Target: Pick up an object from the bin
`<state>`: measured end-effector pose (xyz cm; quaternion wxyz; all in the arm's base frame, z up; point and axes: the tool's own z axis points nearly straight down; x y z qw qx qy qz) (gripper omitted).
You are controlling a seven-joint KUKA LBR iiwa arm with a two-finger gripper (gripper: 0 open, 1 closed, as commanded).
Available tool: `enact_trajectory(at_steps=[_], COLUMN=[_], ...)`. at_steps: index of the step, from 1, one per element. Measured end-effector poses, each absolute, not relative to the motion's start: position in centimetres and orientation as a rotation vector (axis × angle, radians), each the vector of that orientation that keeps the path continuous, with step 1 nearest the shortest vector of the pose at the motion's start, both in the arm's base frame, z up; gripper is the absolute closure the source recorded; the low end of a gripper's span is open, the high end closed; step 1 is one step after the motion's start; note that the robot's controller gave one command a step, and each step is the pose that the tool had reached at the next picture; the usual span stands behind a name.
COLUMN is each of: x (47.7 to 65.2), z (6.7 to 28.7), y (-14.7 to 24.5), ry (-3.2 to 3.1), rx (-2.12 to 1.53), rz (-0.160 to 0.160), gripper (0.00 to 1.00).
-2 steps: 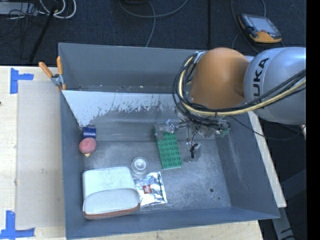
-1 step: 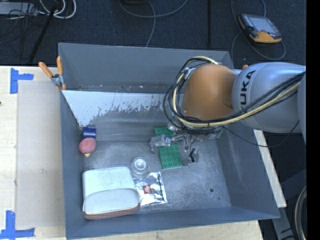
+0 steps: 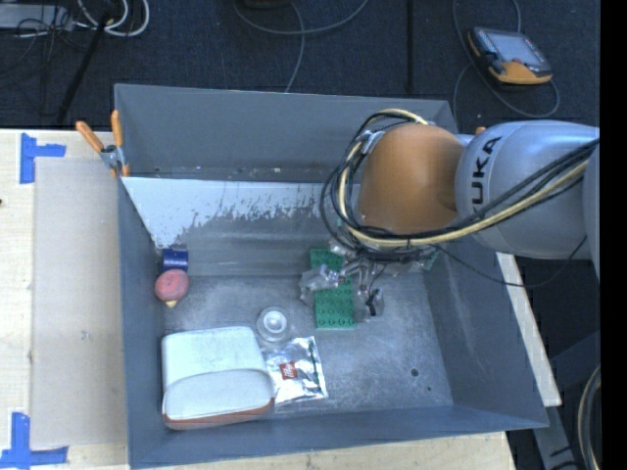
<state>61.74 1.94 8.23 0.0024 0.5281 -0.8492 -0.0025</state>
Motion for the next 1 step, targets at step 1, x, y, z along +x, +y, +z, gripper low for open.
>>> enact_trajectory(at_steps=[1], x=[60.94], z=[27.27], y=[3.43], ry=[-2.716], rx=[1.598], rz=[0.005], gripper=[1.0])
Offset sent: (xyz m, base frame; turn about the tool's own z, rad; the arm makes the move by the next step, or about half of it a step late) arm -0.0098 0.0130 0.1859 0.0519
